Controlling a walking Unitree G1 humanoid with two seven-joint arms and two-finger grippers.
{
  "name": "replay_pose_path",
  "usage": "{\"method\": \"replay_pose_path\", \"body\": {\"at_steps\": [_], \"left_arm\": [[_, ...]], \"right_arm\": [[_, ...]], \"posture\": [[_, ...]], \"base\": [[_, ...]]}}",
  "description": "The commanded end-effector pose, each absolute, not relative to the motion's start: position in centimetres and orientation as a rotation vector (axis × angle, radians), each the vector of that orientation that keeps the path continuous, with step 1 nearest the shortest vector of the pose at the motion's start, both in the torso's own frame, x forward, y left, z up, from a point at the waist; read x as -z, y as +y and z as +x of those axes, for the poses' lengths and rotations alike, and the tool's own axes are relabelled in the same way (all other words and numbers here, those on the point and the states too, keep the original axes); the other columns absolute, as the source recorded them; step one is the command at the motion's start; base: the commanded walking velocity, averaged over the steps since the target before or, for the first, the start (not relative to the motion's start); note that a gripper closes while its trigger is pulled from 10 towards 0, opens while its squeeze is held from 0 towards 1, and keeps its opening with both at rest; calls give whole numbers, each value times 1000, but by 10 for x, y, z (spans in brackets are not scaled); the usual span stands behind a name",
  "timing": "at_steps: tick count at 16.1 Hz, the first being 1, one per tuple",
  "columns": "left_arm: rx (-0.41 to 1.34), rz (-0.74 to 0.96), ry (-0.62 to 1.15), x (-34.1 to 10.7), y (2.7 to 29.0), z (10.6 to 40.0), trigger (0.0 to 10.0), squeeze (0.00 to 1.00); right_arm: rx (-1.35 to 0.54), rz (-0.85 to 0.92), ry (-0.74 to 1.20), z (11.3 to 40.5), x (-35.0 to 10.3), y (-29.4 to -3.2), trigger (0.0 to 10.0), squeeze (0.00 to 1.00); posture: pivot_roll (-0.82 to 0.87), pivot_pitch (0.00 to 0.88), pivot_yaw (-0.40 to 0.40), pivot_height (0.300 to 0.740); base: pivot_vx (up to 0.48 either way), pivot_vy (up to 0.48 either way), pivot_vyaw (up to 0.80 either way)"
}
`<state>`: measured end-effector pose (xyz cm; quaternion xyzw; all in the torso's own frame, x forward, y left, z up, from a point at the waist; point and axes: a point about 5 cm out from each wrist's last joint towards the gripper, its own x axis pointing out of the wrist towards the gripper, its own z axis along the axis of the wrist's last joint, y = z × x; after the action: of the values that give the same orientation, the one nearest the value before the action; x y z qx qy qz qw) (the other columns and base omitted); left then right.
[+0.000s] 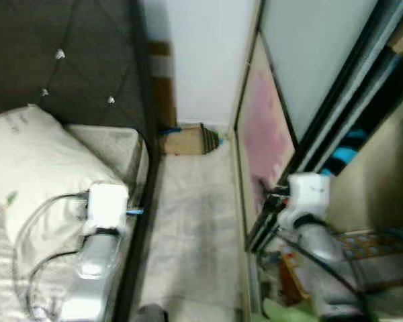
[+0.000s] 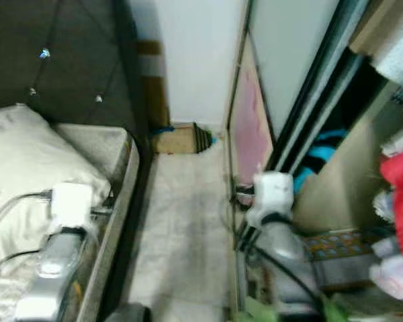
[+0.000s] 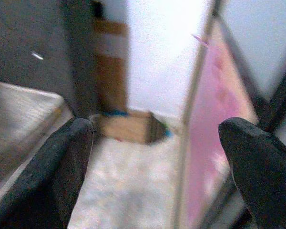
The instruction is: Clean up the room
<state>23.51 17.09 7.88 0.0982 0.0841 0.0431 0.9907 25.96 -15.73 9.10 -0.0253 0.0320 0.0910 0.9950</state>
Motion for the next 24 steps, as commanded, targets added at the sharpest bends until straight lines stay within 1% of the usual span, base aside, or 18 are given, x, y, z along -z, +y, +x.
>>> {"method": "replay_pose_path", "body": {"at_steps": [1,2,3,4,5,7,8,10,11,12,13,14,18,24], "left_arm": [[-68,182,162,-80,162,236,10000,0],[-72,171,166,-80,162,236,10000,0],[-65,118,177,-79,162,235,10000,0],[-83,128,179,-79,164,235,10000,0],[-79,106,185,-78,164,235,10000,0],[-46,107,169,-82,160,234,10000,0],[-56,139,156,-84,160,233,10000,0],[-72,128,156,-82,159,233,10000,0],[-60,99,149,-82,158,233,10000,0],[-38,125,112,-86,159,233,10000,0],[-57,133,99,-87,160,232,10000,0],[-60,118,125,-85,160,232,10000,0],[-66,110,86,-89,161,233,10000,0],[-63,99,82,-89,161,234,10000,0]], "right_arm": [[-157,-64,82,257,-88,-169,10000,0],[-165,-51,94,257,-87,-168,10000,0],[-183,-46,119,257,-84,-168,10000,0],[-246,-20,146,253,-79,-162,10000,0],[-267,-11,154,251,-78,-158,10000,0],[-325,8,152,248,-79,-149,10000,0],[-340,11,152,247,-79,-147,10000,0],[-372,20,163,245,-78,-144,10000,0],[-375,17,162,245,-78,-144,10000,0],[-380,16,165,245,-78,-144,10000,0],[-380,14,164,245,-78,-145,10000,0],[-365,12,151,246,-80,-146,10000,0],[-284,0,104,254,-88,-154,10000,0],[-266,-8,95,256,-88,-155,10000,0]], "posture": [[-2,0,-45,740],[-2,0,-45,740],[-3,0,-44,740],[-2,0,-44,740],[-2,0,-44,740],[-2,0,-43,740],[-2,0,-43,740],[-3,0,-43,740],[-3,0,-42,740],[-4,0,-45,740],[-4,0,-45,740],[-4,0,-45,740],[-4,0,-46,740],[-5,0,-47,740]], "base": [[0,0,800],[0,0,800],[0,0,800],[0,0,800],[0,0,800],[0,0,800],[0,0,800],[0,0,800],[0,0,800],[0,0,800],[0,0,800],[0,0,800],[0,0,800],[0,0,800]]}}
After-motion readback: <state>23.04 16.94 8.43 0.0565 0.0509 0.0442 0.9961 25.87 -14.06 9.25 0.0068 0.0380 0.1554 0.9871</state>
